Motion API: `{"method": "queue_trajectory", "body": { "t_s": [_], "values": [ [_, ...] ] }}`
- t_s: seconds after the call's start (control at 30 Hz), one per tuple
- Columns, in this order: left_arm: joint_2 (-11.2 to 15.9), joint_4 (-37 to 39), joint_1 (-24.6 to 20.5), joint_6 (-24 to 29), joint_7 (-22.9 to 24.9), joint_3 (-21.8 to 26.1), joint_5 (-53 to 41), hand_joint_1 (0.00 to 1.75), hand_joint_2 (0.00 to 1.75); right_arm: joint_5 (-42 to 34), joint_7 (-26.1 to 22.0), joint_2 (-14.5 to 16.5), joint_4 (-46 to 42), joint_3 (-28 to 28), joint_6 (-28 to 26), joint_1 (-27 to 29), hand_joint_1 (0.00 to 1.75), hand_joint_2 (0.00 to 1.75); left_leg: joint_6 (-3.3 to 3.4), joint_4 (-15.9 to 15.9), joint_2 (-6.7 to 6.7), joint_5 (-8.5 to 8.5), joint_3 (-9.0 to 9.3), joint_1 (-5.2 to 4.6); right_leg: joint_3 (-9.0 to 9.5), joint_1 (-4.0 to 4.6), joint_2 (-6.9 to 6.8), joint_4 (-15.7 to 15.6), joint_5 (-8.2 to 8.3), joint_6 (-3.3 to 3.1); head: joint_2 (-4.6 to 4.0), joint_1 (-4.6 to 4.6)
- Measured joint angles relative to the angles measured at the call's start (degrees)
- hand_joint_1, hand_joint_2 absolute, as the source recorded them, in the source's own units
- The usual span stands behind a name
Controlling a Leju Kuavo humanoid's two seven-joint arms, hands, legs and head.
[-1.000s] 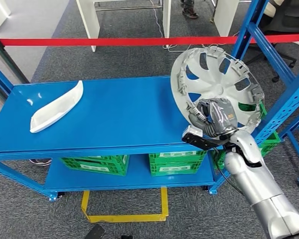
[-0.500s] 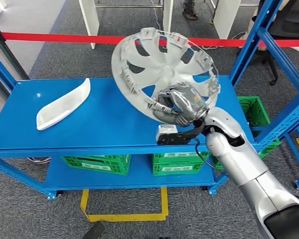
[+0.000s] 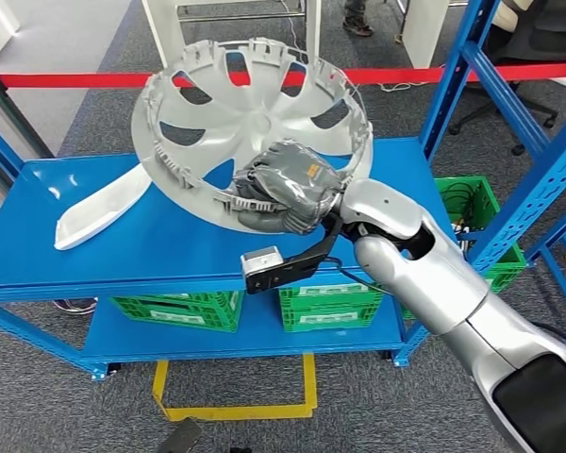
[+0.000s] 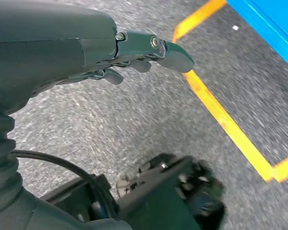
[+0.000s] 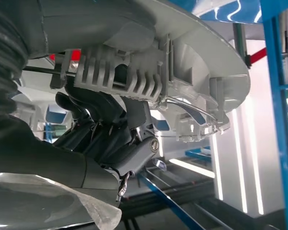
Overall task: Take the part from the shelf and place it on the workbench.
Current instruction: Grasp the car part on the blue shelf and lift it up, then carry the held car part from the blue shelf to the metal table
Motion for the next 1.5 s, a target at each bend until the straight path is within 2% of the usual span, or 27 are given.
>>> {"method": "queue_trajectory", "body": {
  "t_s": [0.03,0.1,0.17,0.3,0.37,0.43,0.47,0.5,0.53,0.57,0.67,0.73,0.8,0.83,0.9,0.97,1.0,1.03,1.07,1.13,1.2,1.23,1.3,1.33,1.37,1.47,1.5],
  "values": [
    [0.0,0.0,0.0,1.1,0.6,0.2,0.2,0.00,1.75,-0.2,0.6,0.0,-0.2,0.4,0.0,-0.7,1.75,1.75,0.14,-0.9,0.00,0.96,0.60,0.00,0.00,0.03,0.00,0.0,0.03,0.01,0.00,0.01],
    [-0.1,0.0,-0.1,3.4,1.7,0.6,0.4,0.00,1.75,-0.8,1.5,0.0,-0.6,0.9,0.1,-2.4,1.75,1.75,0.59,-7.6,-0.01,4.42,3.97,-0.02,0.01,0.05,0.01,0.1,0.08,0.11,0.00,0.01],
    [-0.3,0.0,-0.2,5.2,2.3,1.0,0.5,0.00,1.75,-1.6,2.1,0.0,-0.7,0.9,0.3,-4.3,1.75,1.75,0.99,-13.4,-0.04,6.36,6.67,-0.19,-0.32,0.25,0.03,0.2,0.28,0.48,0.00,0.03],
    [-0.6,0.0,-0.3,6.1,2.7,1.6,0.9,0.00,1.75,-2.1,2.5,0.0,-0.8,0.9,0.7,-7.0,1.75,1.75,2.03,-15.2,0.04,7.02,6.77,-0.29,-1.19,0.30,0.06,0.2,0.58,1.76,0.00,0.11],
    [-0.8,0.0,-0.5,6.5,2.7,1.9,1.1,0.00,1.75,-2.3,2.6,0.0,-0.7,0.9,0.8,-7.8,1.75,1.75,2.81,-15.6,0.21,7.75,6.45,-0.09,-2.40,0.25,0.06,2.9,-2.22,2.20,0.00,0.26],
    [-1.0,0.0,-0.7,7.0,2.7,2.1,1.1,0.00,1.75,-2.5,2.7,-0.1,-0.7,0.9,0.8,-8.2,1.75,1.75,3.24,-15.6,0.27,8.43,5.72,-0.11,-4.68,0.21,0.03,9.9,-7.04,2.48,0.00,0.39],
    [-1.0,0.0,-0.7,7.2,2.7,2.2,1.1,0.00,1.75,-2.6,2.8,-0.1,-0.7,0.9,0.8,-8.3,1.75,1.75,3.32,-15.6,0.27,8.80,5.23,-0.16,-5.63,0.20,0.02,13.3,-8.77,2.53,0.00,0.39],
    [-1.1,0.0,-0.7,7.4,2.8,2.3,1.1,0.00,1.75,-2.7,2.9,-0.1,-0.7,0.9,0.8,-8.3,1.75,1.75,3.35,-15.6,0.27,9.20,4.72,-0.22,-5.88,0.21,0.02,15.3,-9.55,2.52,0.00,0.38],
    [-1.1,0.0,-0.7,7.7,2.9,2.3,1.1,0.00,1.75,-2.8,3.2,-0.1,-0.7,0.8,0.8,-8.4,1.75,1.75,3.35,-15.6,0.27,9.60,4.21,-0.29,-5.06,0.23,0.02,15.1,-9.25,2.41,0.00,0.40],
    [-1.1,0.0,-0.7,8.0,3.1,2.4,1.1,0.00,1.75,-2.8,3.4,-0.1,-0.7,0.8,0.8,-8.6,1.75,1.75,3.32,-15.6,0.25,10.02,3.74,-0.36,-3.06,0.26,0.02,12.6,-8.08,2.20,0.00,0.38],
    [-1.3,0.0,-0.7,8.6,3.4,2.7,1.1,0.00,1.75,-3.2,4.5,-0.2,-0.6,0.6,0.9,-9.7,1.75,1.75,2.86,-15.5,0.21,11.25,2.72,-0.51,4.70,0.64,-0.07,1.3,-5.13,1.49,0.00,0.33],
    [-1.4,0.0,-0.7,8.8,3.5,3.0,1.2,0.00,1.75,-3.7,4.9,-0.4,-0.5,0.2,1.0,-10.4,1.75,1.75,2.20,-15.6,0.22,12.15,2.44,-0.38,5.88,0.99,-0.09,-1.1,-4.85,1.42,0.00,0.42],
    [-1.5,0.0,-0.6,8.9,3.8,3.1,1.2,0.00,1.75,-4.3,4.9,-0.8,-0.1,-0.1,1.2,-10.9,1.75,1.75,1.47,-15.8,0.19,12.57,2.24,-0.29,5.15,0.93,-0.18,-1.3,-3.77,0.94,-0.01,0.54],
    [-1.5,0.0,-0.6,9.0,3.9,3.2,1.2,0.00,1.75,-4.6,4.7,-1.0,0.0,-0.3,1.3,-11.2,1.75,1.75,1.13,-15.3,0.17,11.67,1.94,-0.27,4.89,0.78,-0.27,-1.5,-3.15,0.51,-0.01,0.48],
    [-1.4,0.0,-0.5,9.0,4.0,3.4,1.2,0.00,1.75,-5.3,4.4,-1.4,0.3,-0.5,1.4,-11.6,1.75,1.75,0.54,-11.0,0.16,6.95,0.68,-0.07,3.96,0.53,-0.43,-1.7,-1.79,-0.12,-0.01,0.37],
    [-1.4,0.0,-0.5,8.9,3.9,3.6,1.3,0.00,1.75,-5.7,4.1,-1.7,0.4,-0.6,1.7,-11.7,1.75,1.75,0.07,-3.4,0.18,1.77,-0.70,0.15,2.40,0.52,-0.37,-1.6,-0.57,-0.30,-0.01,0.32],
    [-1.4,0.0,-0.5,8.9,3.8,3.7,1.3,0.00,1.75,-5.9,4.1,-1.9,0.4,-0.6,1.8,-11.6,1.75,1.75,-0.07,-0.6,0.18,0.73,-0.80,0.21,1.60,0.52,-0.33,-1.5,0.02,-0.24,-0.01,0.33],
    [-1.4,0.0,-0.5,8.9,3.7,3.8,1.3,0.00,1.75,-6.0,4.0,-2.0,0.4,-0.5,2.0,-11.6,1.75,1.75,-0.15,0.5,0.18,0.83,-0.16,0.26,0.79,0.52,-0.28,-1.4,0.57,-0.13,0.00,0.31],
    [-1.4,0.0,-0.5,8.8,3.6,3.8,1.3,0.00,1.75,-6.1,3.9,-2.1,0.4,-0.5,2.0,-11.6,1.75,1.75,-0.13,-0.5,0.19,1.85,1.43,0.29,0.03,0.52,-0.24,-1.3,1.06,0.02,-0.01,0.30],
    [-1.4,0.0,-0.6,8.8,3.5,3.9,1.3,0.00,1.75,-6.3,4.0,-2.2,0.4,-0.5,2.2,-11.6,1.75,1.75,0.13,-7.3,0.17,3.66,6.80,0.27,-1.25,0.56,-0.22,-0.9,1.90,0.46,-0.01,0.30],
    [-1.4,0.0,-0.7,8.8,3.4,4.0,1.3,0.00,1.75,-6.5,4.0,-2.2,0.4,-0.5,2.2,-11.6,1.75,1.75,0.71,-13.9,0.05,3.44,10.91,0.05,-2.07,0.65,-0.33,-0.7,2.75,1.05,-0.01,0.36],
    [-1.4,0.0,-0.7,8.8,3.4,4.0,1.3,0.00,1.75,-6.5,4.0,-2.3,0.4,-0.5,2.2,-11.6,1.75,1.75,1.07,-15.4,-0.01,3.03,11.51,-0.13,-2.33,0.66,-0.39,-0.8,3.21,1.33,-0.01,0.36],
    [-1.4,0.0,-0.6,8.8,3.4,4.1,1.3,0.00,1.75,-6.7,4.0,-2.5,0.4,-0.5,2.2,-11.6,1.75,1.75,2.00,-16.0,0.03,3.74,11.05,-0.29,-2.72,0.49,-0.41,-0.9,3.89,1.94,-0.02,0.34],
    [-1.4,0.0,-0.6,8.8,3.4,4.1,1.3,0.00,1.75,-6.7,4.1,-2.6,0.4,-0.4,2.2,-11.6,1.75,1.75,2.46,-16.1,0.13,4.27,10.68,-0.28,-3.17,0.39,-0.36,-0.6,3.31,2.22,-0.02,0.37],
    [-1.4,0.0,-0.6,8.8,3.4,4.1,1.3,0.00,1.75,-6.8,4.1,-2.9,0.4,-0.4,2.2,-11.6,1.75,1.75,2.97,-16.3,0.23,4.89,10.22,-0.22,-3.84,0.32,-0.29,0.7,1.72,2.49,-0.01,0.44],
    [-1.4,0.0,-0.7,8.8,3.4,4.2,1.2,0.00,1.75,-7.2,4.6,-3.4,0.4,-0.3,2.5,-11.6,1.75,1.75,3.76,-16.3,0.36,6.76,8.10,-0.26,-6.92,0.23,-0.17,10.8,-6.23,2.94,-0.01,0.57],
    [-1.4,0.0,-0.7,8.8,3.4,4.2,1.2,0.00,1.75,-7.4,4.8,-3.5,0.4,-0.2,2.7,-11.6,1.75,1.75,3.78,-16.3,0.37,7.39,7.27,-0.30,-7.48,0.22,-0.17,14.1,-7.55,3.01,-0.01,0.56]
  ]
}}
